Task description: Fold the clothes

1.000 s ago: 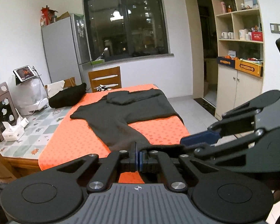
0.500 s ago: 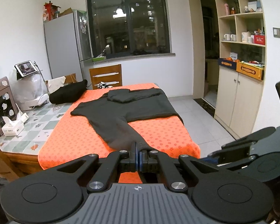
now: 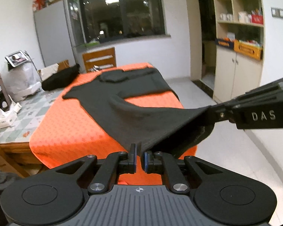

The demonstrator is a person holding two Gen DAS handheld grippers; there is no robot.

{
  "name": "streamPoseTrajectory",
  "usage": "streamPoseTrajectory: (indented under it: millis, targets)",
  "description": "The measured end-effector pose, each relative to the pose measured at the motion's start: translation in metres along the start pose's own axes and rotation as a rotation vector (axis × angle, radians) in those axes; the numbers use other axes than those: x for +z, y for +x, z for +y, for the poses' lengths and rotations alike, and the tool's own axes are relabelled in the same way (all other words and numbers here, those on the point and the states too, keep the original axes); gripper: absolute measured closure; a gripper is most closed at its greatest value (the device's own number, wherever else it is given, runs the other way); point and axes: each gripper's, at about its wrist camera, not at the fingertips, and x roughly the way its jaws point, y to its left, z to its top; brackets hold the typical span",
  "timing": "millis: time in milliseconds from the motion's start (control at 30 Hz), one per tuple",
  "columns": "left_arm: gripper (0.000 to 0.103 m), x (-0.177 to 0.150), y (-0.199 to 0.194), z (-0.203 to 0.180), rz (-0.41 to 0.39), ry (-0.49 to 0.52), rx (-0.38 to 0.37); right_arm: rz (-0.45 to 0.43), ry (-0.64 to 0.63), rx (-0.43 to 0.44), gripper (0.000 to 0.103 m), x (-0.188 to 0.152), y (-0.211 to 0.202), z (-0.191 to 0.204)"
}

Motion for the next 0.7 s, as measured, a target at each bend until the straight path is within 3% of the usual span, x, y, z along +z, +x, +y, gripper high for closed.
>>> streamPoseTrajectory:
  millis: [300,467,700]
  targets:
    - [0.091,0.018,0.013,-0.015,0.015,0.066,0.045,0.061,0.022,0.028,0.101,0.000,0.020,-0.027]
    - [0.091,0.044,0.025,-0.013,0.014,0.066,0.093,0.049,0.012,0.075,0.101,0.025,0.032,-0.042]
    - [0.090,0.094,0.041,0.015,-0.033,-0.024,0.143,-0.009,-0.062,0.136,0.100,0.075,0.045,-0.054]
